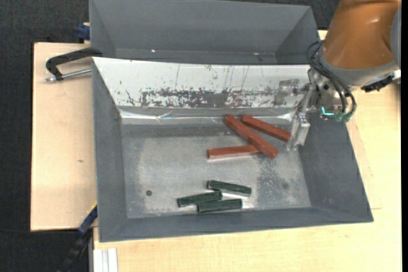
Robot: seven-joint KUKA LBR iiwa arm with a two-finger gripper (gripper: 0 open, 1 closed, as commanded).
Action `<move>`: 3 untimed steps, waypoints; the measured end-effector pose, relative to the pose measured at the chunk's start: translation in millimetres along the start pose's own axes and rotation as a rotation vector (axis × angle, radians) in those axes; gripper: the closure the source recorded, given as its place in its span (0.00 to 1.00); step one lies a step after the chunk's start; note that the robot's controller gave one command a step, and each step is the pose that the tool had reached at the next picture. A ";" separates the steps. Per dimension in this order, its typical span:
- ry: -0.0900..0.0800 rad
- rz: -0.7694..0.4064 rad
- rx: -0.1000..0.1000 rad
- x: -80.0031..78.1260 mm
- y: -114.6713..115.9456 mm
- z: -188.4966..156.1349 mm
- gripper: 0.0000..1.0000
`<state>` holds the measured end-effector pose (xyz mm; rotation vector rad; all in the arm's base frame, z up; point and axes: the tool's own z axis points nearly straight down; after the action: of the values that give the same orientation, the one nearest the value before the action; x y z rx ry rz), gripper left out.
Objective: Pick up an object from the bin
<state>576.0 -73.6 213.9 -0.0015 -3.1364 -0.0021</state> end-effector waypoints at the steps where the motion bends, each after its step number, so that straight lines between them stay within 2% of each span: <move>1: -0.009 -0.001 0.001 -1.6 0.3 -4.9 0.00; 2: -0.015 0.039 0.001 -2.4 -3.8 41.1 0.00; 3: -0.010 0.204 -0.001 -17.2 3.0 104.6 0.00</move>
Offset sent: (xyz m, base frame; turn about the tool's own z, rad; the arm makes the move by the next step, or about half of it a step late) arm -0.0032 -0.0136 -0.1439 0.1209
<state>592.7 -70.5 109.2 -0.3217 -3.1302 -0.0021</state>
